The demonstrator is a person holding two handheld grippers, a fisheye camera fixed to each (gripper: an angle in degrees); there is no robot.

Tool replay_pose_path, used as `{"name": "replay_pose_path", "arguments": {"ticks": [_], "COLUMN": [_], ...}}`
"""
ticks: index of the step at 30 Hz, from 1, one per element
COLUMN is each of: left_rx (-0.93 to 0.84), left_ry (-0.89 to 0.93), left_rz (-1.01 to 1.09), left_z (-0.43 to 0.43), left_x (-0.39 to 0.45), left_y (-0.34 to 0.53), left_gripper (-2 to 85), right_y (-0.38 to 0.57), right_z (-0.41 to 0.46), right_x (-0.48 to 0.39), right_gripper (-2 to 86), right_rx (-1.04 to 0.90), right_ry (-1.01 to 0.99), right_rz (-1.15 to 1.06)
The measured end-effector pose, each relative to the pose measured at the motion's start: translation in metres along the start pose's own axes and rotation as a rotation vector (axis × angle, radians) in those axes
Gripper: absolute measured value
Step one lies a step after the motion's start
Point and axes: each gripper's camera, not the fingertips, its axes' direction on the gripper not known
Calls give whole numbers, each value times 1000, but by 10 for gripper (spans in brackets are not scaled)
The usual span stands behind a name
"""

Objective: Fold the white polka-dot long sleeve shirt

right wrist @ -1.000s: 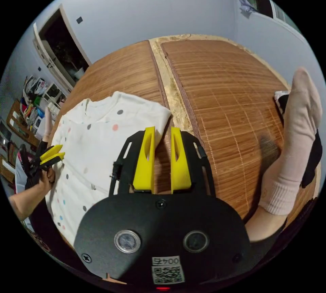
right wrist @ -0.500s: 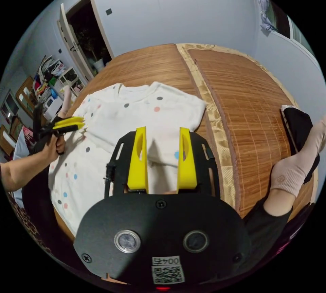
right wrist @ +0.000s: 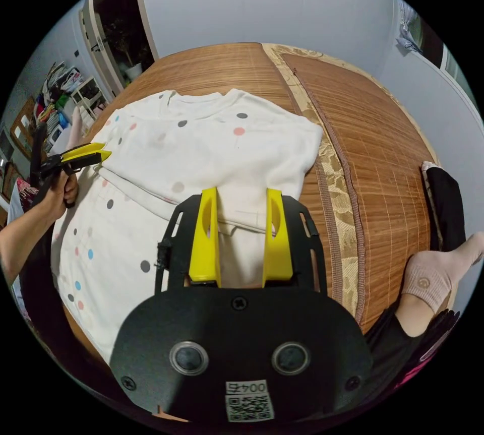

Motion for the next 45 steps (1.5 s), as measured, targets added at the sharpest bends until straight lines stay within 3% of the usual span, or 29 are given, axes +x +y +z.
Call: {"name": "replay_pose_path", "arguments": {"ticks": [20, 28, 32, 37, 45], "left_rx": [19, 44, 70, -69, -112], "left_ry": [26, 244, 306, 331, 460], "left_rz": [-15, -140, -174, -103, -273], "left_z": [-31, -66, -126, -174, -220], "left_x": [-45, -106, -135, -153, -171], "left_y": [16, 30, 71, 127, 200], "left_gripper": [138, 161, 152, 152, 151], "right_y": [71, 146, 198, 261, 340], "right_z": [-25, -81, -112, -148, -173], "right_x": [-44, -63, -94, -129, -162], "right_gripper": [138, 140, 132, 117, 86], "right_rx": [37, 106, 61, 24, -24], "right_ry": [-44, -126, -209, -288, -401], "right_rz": [39, 126, 117, 168, 282]}}
